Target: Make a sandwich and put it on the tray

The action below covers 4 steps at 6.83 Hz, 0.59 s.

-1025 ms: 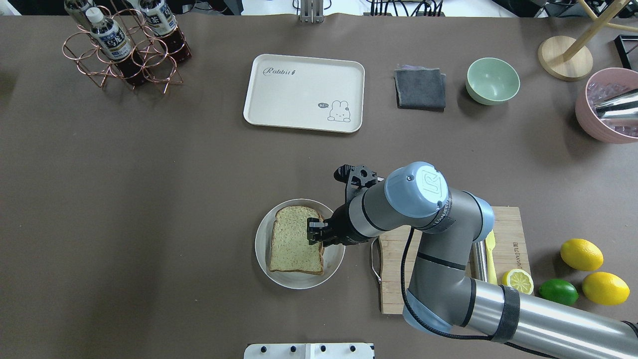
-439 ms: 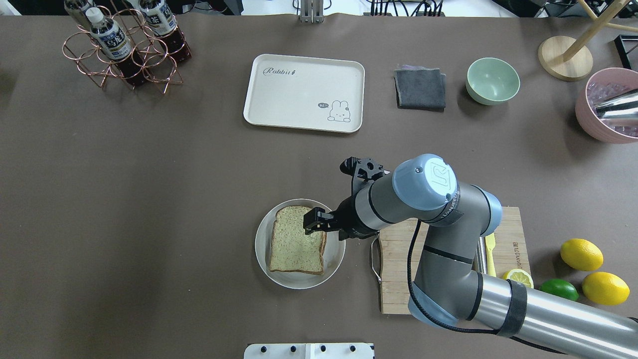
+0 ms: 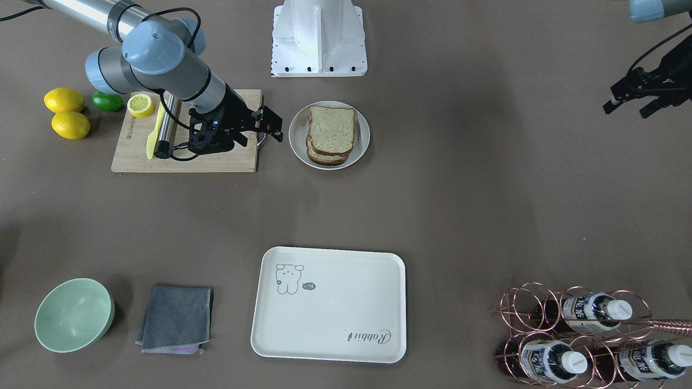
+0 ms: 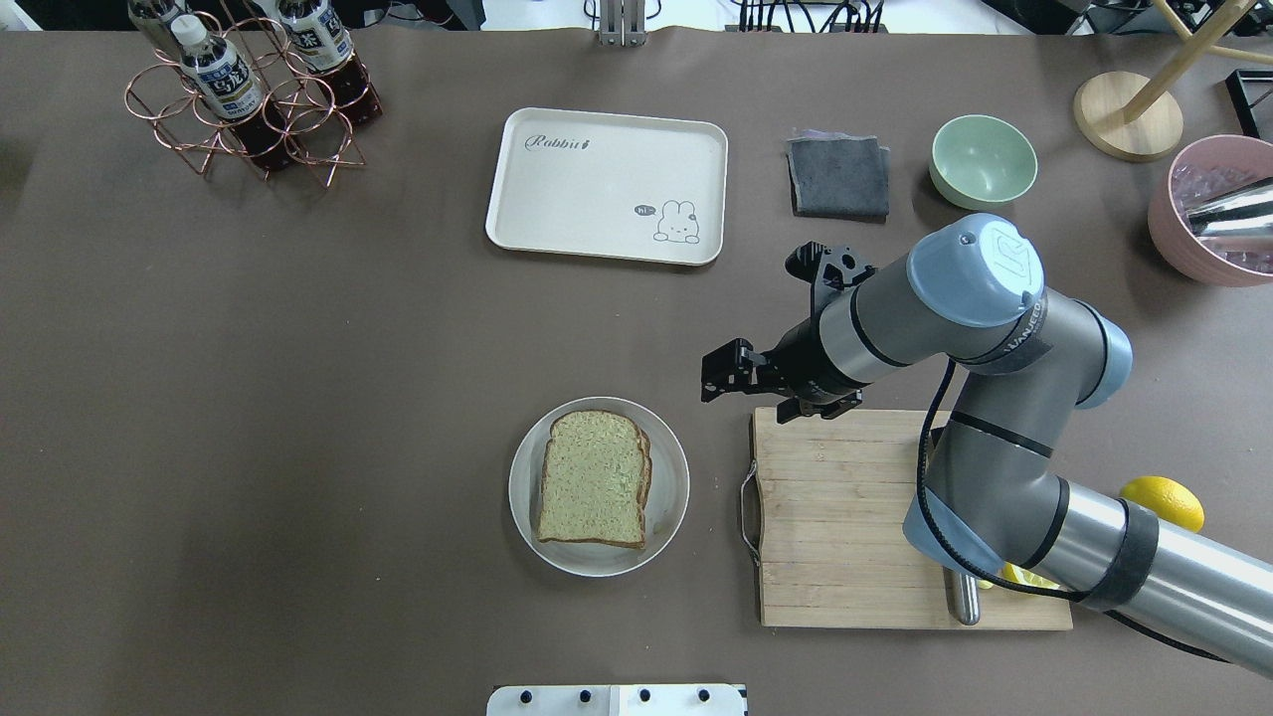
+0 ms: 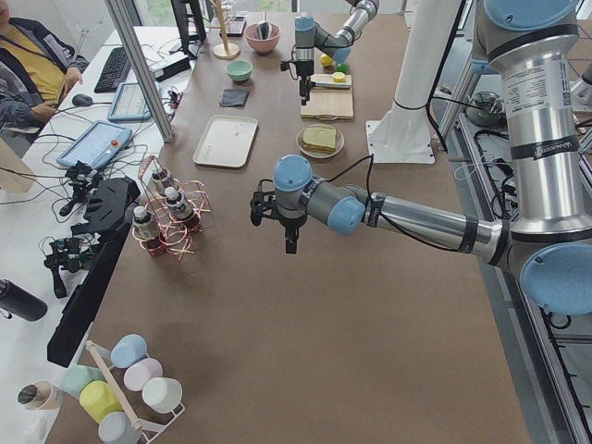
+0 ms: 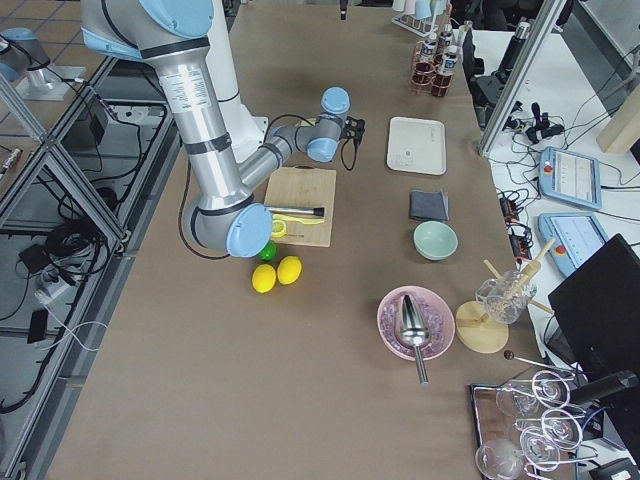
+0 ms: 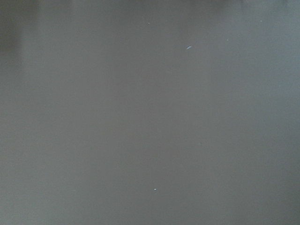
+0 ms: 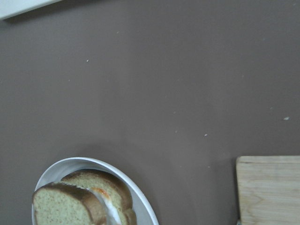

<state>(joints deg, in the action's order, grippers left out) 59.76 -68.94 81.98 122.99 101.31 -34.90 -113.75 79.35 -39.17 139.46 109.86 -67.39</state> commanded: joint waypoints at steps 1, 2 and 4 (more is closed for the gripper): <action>60.99 -75.29 72.20 127.40 103.27 0.01 -40.39 | -113.56 85.48 0.04 -54.36 138.70 114.52 -55.95; 61.17 -78.54 69.03 130.40 103.53 0.01 -43.39 | -113.64 88.48 0.04 -57.36 136.95 114.52 -52.51; 61.17 -87.76 58.50 136.10 105.20 0.01 -50.06 | -112.94 96.38 0.08 -69.83 127.32 114.52 -40.58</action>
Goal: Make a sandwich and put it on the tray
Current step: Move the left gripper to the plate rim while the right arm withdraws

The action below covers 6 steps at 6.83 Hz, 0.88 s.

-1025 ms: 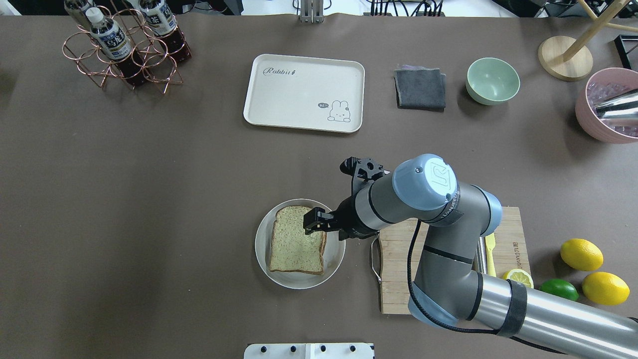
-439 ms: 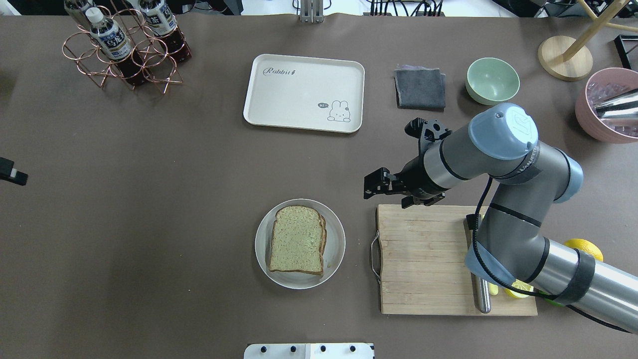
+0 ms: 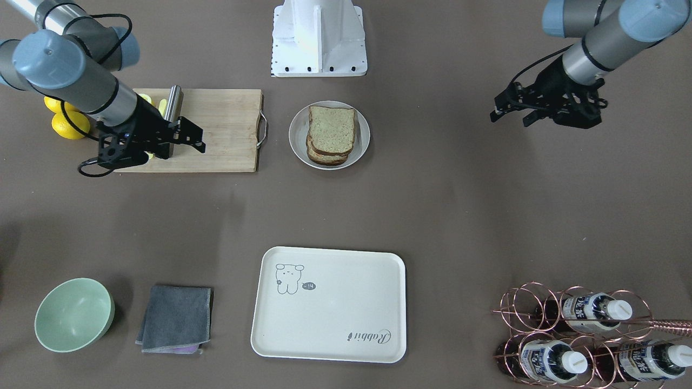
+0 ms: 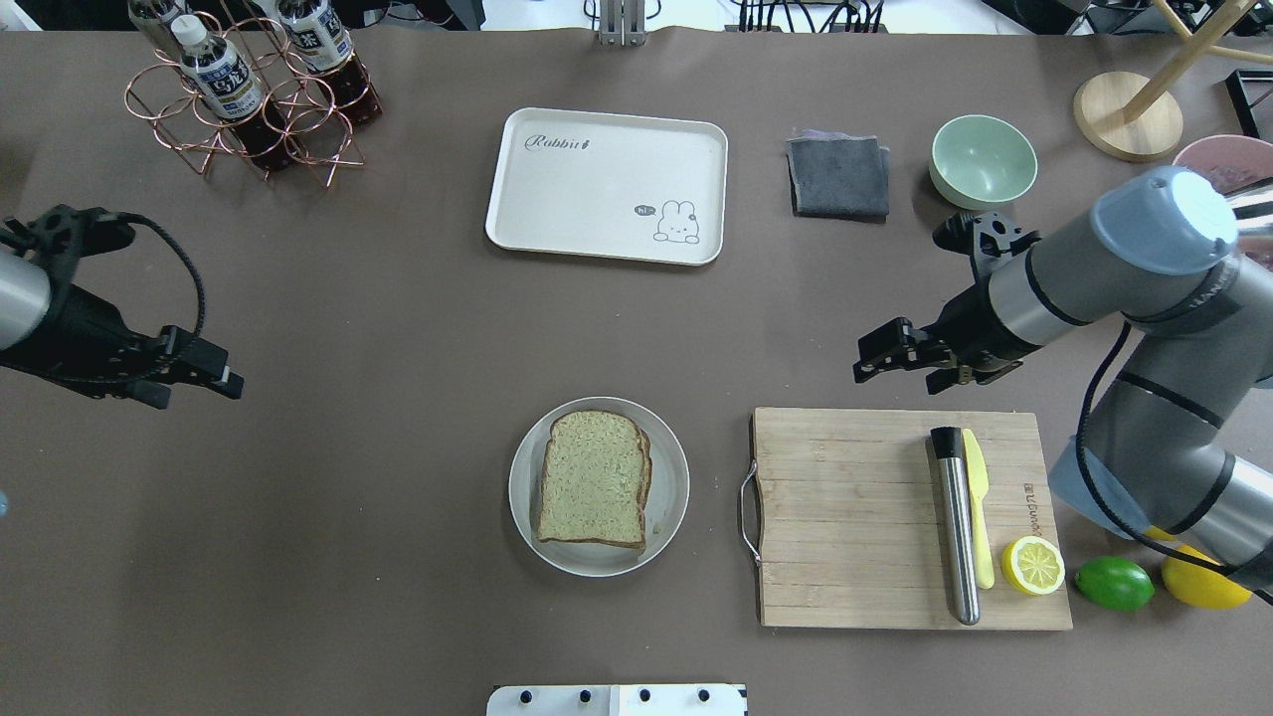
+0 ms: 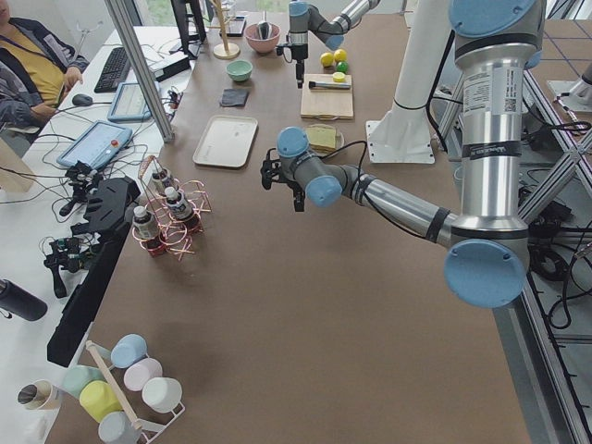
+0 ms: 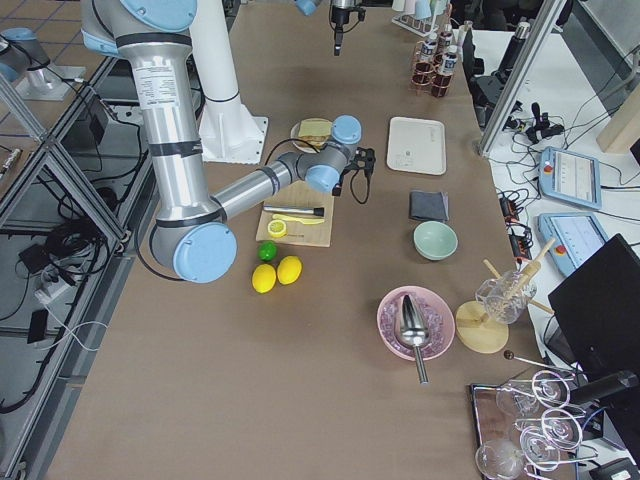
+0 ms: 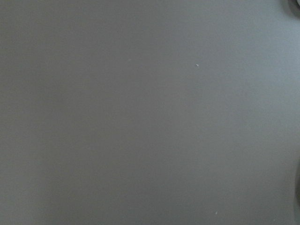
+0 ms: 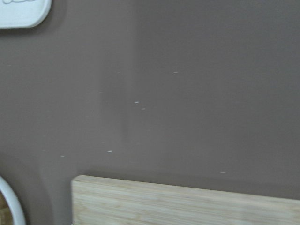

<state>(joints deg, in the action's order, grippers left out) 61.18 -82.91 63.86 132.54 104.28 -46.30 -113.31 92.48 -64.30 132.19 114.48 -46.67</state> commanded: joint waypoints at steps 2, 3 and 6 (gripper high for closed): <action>61.26 -94.54 49.34 138.69 105.29 0.01 -55.61 | -110.84 101.66 0.16 -76.35 119.91 114.43 -32.11; 61.17 -97.53 46.17 139.04 105.29 0.01 -57.98 | -110.13 102.99 0.20 -76.55 119.80 114.35 -31.04; 61.26 -104.31 35.53 139.04 104.85 0.01 -62.83 | -102.24 111.51 0.31 -76.38 117.44 114.43 -29.10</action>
<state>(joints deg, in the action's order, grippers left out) 61.25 -102.05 38.58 139.02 104.90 -61.24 -104.88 108.74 -76.41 119.14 114.37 -30.19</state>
